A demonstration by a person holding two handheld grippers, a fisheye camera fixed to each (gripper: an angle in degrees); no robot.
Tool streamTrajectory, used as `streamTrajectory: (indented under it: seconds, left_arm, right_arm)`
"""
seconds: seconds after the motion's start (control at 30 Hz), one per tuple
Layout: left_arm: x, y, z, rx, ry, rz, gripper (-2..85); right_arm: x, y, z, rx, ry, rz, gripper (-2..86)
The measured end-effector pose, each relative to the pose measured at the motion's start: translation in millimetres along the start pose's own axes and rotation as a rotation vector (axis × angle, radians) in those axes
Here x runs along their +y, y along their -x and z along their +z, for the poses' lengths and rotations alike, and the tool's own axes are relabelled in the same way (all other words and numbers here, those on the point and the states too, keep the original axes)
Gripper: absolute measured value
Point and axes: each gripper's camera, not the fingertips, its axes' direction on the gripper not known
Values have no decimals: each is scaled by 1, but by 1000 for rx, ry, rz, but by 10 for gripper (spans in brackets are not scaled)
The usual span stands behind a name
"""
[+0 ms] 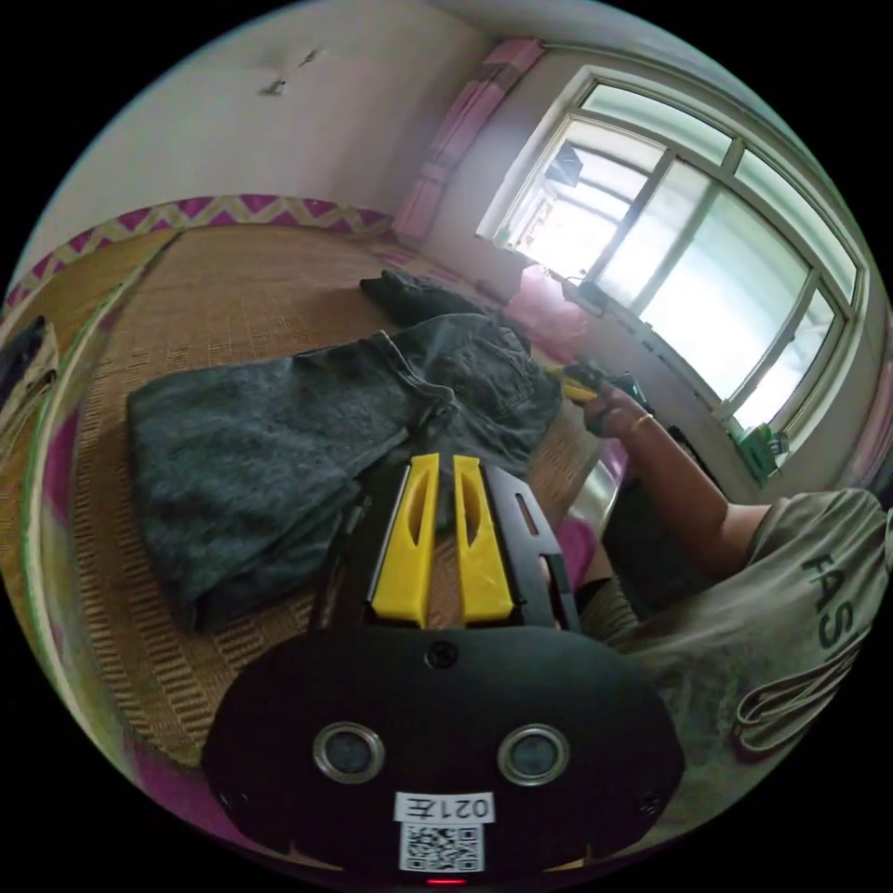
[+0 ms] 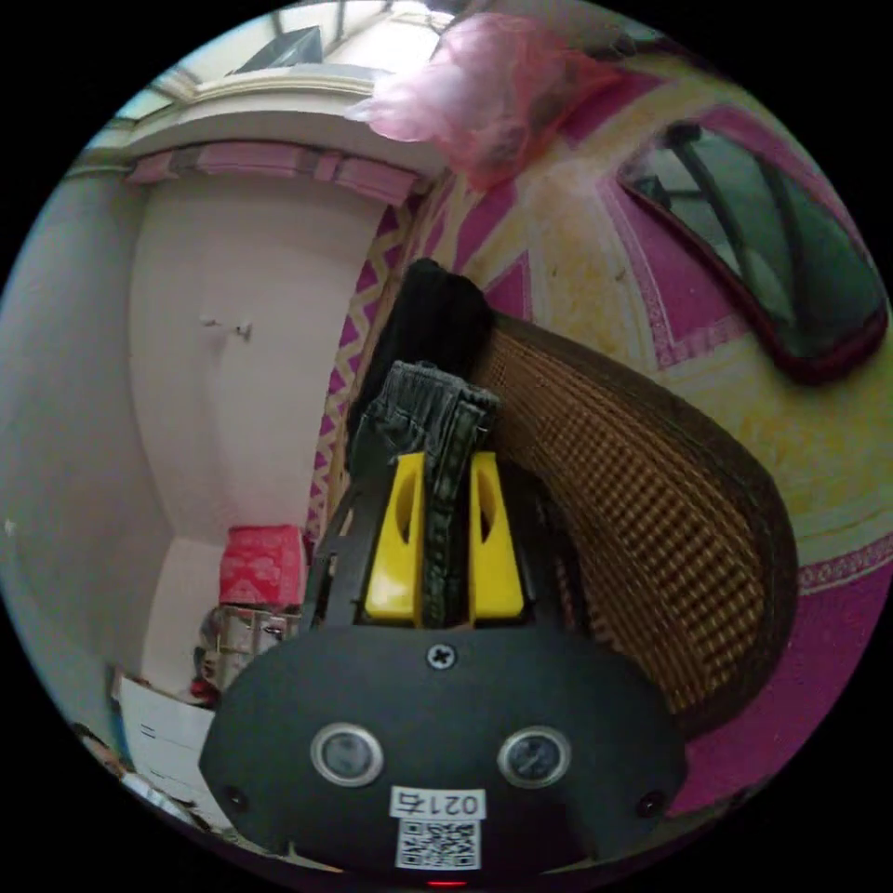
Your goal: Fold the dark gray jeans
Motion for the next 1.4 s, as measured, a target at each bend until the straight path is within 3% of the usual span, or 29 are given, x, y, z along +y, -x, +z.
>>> streamTrajectory:
  seconds: [0.1,0.27,0.43,0.57,0.73,0.87,1.0,1.07,1.13,1.27,1.4]
  left_arm:
    - [20,14,-35,-37,-8,-3,-7]
    - [50,50,-93,-51,-33,-56,-10]
    - [77,97,-144,-40,-91,-170,-10]
    - [98,134,-187,-76,-90,-230,-10]
    - [109,173,-238,-115,-124,-278,-9]
    - [89,206,-262,-75,-194,-272,-8]
    - [55,231,-279,-95,-273,-254,2]
    - [31,259,-290,-115,-301,-291,42]
    - [12,288,-294,-94,-280,-349,94]
    - [-27,342,-288,-85,-158,-410,174]
    - [-50,374,-270,-44,-37,-438,199]
  right_arm:
    - [46,135,-4,72,-88,-362,66]
    - [234,373,70,63,-106,-1043,59]
    - [424,455,226,28,111,-1390,52]
    - [553,424,390,199,424,-1551,47]
    - [573,426,391,166,323,-1515,45]
    - [613,399,443,217,470,-1617,47]
    - [609,388,449,176,498,-1615,57]
    - [574,382,437,65,618,-1542,67]
    - [524,372,417,21,569,-1429,80]
    - [378,317,401,117,451,-1118,131]
    - [269,234,442,212,537,-852,151]
